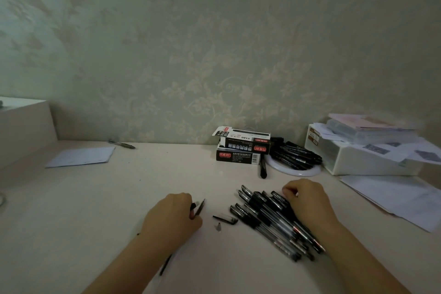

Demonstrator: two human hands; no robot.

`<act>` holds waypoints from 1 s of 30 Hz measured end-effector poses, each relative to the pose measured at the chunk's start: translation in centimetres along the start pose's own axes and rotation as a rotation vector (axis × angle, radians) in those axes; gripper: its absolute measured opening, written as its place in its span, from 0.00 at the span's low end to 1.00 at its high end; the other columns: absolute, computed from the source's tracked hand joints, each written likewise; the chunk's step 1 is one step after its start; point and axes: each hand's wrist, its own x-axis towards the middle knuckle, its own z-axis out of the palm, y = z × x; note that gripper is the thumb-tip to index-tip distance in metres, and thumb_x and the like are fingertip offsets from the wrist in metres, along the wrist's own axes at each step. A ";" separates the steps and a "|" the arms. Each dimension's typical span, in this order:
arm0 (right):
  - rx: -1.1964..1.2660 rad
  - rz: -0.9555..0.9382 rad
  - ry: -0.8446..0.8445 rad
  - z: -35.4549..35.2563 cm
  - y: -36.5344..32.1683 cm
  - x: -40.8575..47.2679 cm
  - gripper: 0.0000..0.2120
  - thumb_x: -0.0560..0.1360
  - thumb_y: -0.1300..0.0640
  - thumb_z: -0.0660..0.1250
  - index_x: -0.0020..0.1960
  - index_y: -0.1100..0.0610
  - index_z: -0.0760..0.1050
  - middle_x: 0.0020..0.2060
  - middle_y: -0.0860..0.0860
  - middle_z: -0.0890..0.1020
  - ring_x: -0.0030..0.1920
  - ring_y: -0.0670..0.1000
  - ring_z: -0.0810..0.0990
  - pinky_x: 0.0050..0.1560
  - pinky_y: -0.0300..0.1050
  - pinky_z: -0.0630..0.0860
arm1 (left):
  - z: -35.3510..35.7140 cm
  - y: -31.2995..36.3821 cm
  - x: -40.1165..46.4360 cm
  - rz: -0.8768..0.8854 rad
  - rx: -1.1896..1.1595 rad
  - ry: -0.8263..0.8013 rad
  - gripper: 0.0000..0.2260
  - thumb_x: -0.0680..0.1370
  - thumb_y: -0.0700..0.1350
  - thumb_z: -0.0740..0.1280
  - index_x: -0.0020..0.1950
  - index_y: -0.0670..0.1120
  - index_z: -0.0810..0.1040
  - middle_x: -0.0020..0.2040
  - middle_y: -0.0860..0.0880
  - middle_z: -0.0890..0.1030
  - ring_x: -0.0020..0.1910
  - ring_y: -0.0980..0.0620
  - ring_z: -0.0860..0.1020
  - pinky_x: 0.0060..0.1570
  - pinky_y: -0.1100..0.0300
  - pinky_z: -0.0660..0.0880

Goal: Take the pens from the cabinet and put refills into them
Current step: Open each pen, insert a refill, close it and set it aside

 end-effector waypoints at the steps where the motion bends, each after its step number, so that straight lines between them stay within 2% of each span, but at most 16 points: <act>1: 0.007 -0.037 0.048 -0.2 -0.5 -0.1 0.08 0.78 0.59 0.67 0.43 0.57 0.83 0.40 0.51 0.84 0.36 0.45 0.79 0.41 0.45 0.78 | 0.1 0.1 0.0 -0.002 0.030 0.021 0.11 0.76 0.50 0.62 0.37 0.49 0.65 0.36 0.53 0.71 0.35 0.53 0.72 0.34 0.62 0.67; 2: 0.023 -0.089 0.105 -0.4 -1.2 -0.3 0.08 0.78 0.58 0.67 0.42 0.56 0.82 0.41 0.51 0.82 0.35 0.45 0.78 0.40 0.44 0.78 | 0.2 0.2 0.1 -0.003 0.052 0.039 0.12 0.76 0.49 0.61 0.35 0.49 0.63 0.35 0.53 0.70 0.35 0.53 0.71 0.34 0.62 0.67; 4: 0.123 -0.196 0.195 -0.6 -3.2 -1.0 0.05 0.77 0.58 0.68 0.44 0.53 0.82 0.43 0.46 0.80 0.34 0.42 0.77 0.37 0.33 0.74 | 0.4 0.3 0.1 -0.005 0.061 0.066 0.12 0.76 0.48 0.60 0.34 0.50 0.62 0.34 0.53 0.69 0.33 0.54 0.70 0.32 0.62 0.65; 6: 0.308 -0.226 0.177 -0.5 -5.4 -2.0 0.04 0.76 0.58 0.69 0.47 0.52 0.83 0.42 0.41 0.80 0.36 0.41 0.78 0.37 0.29 0.74 | 0.3 0.5 0.1 0.000 0.026 0.108 0.11 0.76 0.47 0.60 0.35 0.49 0.64 0.33 0.52 0.70 0.32 0.54 0.69 0.31 0.62 0.64; 8: 0.501 -0.164 0.074 0.0 -7.0 -3.1 0.04 0.76 0.56 0.70 0.46 0.48 0.83 0.40 0.40 0.82 0.40 0.38 0.79 0.40 0.27 0.74 | -0.2 0.7 0.2 0.033 -0.056 0.207 0.09 0.76 0.49 0.61 0.37 0.50 0.66 0.32 0.53 0.71 0.31 0.55 0.71 0.30 0.62 0.66; 11: 0.739 -0.019 -0.155 0.6 -8.7 -4.4 0.03 0.76 0.50 0.70 0.47 0.47 0.83 0.40 0.44 0.85 0.37 0.42 0.82 0.39 0.31 0.78 | -1.1 1.5 0.1 0.171 -0.316 0.359 0.13 0.75 0.49 0.64 0.33 0.56 0.64 0.24 0.53 0.69 0.25 0.56 0.69 0.26 0.65 0.63; 14: 0.939 0.048 -0.357 1.3 -9.7 -5.3 0.06 0.75 0.50 0.71 0.48 0.50 0.85 0.39 0.49 0.86 0.35 0.44 0.82 0.39 0.34 0.78 | -1.0 2.5 -0.3 0.311 -0.434 0.268 0.08 0.74 0.52 0.64 0.35 0.57 0.69 0.27 0.56 0.72 0.27 0.57 0.70 0.28 0.65 0.63; 16: 1.014 0.082 -0.392 1.7 -9.8 -5.6 0.06 0.75 0.52 0.71 0.46 0.51 0.86 0.36 0.49 0.85 0.34 0.44 0.81 0.39 0.34 0.77 | -0.4 2.6 -0.3 0.352 -0.430 0.235 0.06 0.74 0.53 0.64 0.38 0.56 0.72 0.28 0.58 0.73 0.28 0.57 0.70 0.28 0.66 0.62; 19: 1.019 0.164 -0.333 1.9 -9.2 -5.4 0.07 0.78 0.57 0.68 0.45 0.56 0.85 0.36 0.52 0.85 0.34 0.46 0.82 0.38 0.35 0.79 | 0.2 2.2 0.0 0.352 -0.424 0.225 0.06 0.76 0.57 0.64 0.43 0.56 0.73 0.28 0.55 0.72 0.29 0.57 0.70 0.29 0.66 0.63; 22: 1.084 0.234 -0.196 1.8 -8.6 -4.5 0.10 0.81 0.58 0.62 0.48 0.63 0.78 0.40 0.55 0.86 0.36 0.49 0.84 0.39 0.39 0.82 | 0.5 1.5 0.2 0.358 -0.377 0.194 0.06 0.80 0.58 0.56 0.50 0.59 0.69 0.31 0.55 0.73 0.33 0.60 0.71 0.30 0.65 0.63; 25: 1.240 0.292 -0.065 1.1 -8.0 -3.6 0.12 0.83 0.58 0.58 0.50 0.65 0.75 0.40 0.55 0.86 0.37 0.50 0.85 0.38 0.37 0.81 | 0.6 1.2 0.2 0.373 -0.367 0.171 0.05 0.82 0.53 0.55 0.51 0.59 0.70 0.37 0.65 0.74 0.37 0.63 0.72 0.31 0.66 0.63; 27: 1.355 0.307 -0.045 0.8 -7.7 -3.3 0.12 0.83 0.57 0.57 0.49 0.64 0.75 0.38 0.54 0.86 0.37 0.48 0.84 0.37 0.36 0.80 | 0.5 1.2 0.3 0.370 -0.394 0.157 0.05 0.82 0.52 0.57 0.51 0.59 0.72 0.39 0.68 0.75 0.39 0.64 0.73 0.34 0.68 0.67; 30: 1.433 0.319 -0.091 1.0 -7.8 -3.3 0.12 0.83 0.58 0.57 0.49 0.64 0.75 0.39 0.55 0.86 0.37 0.48 0.84 0.37 0.37 0.80 | 0.6 1.3 0.3 0.394 -0.440 0.141 0.06 0.81 0.52 0.59 0.53 0.58 0.75 0.39 0.64 0.76 0.41 0.62 0.76 0.39 0.68 0.72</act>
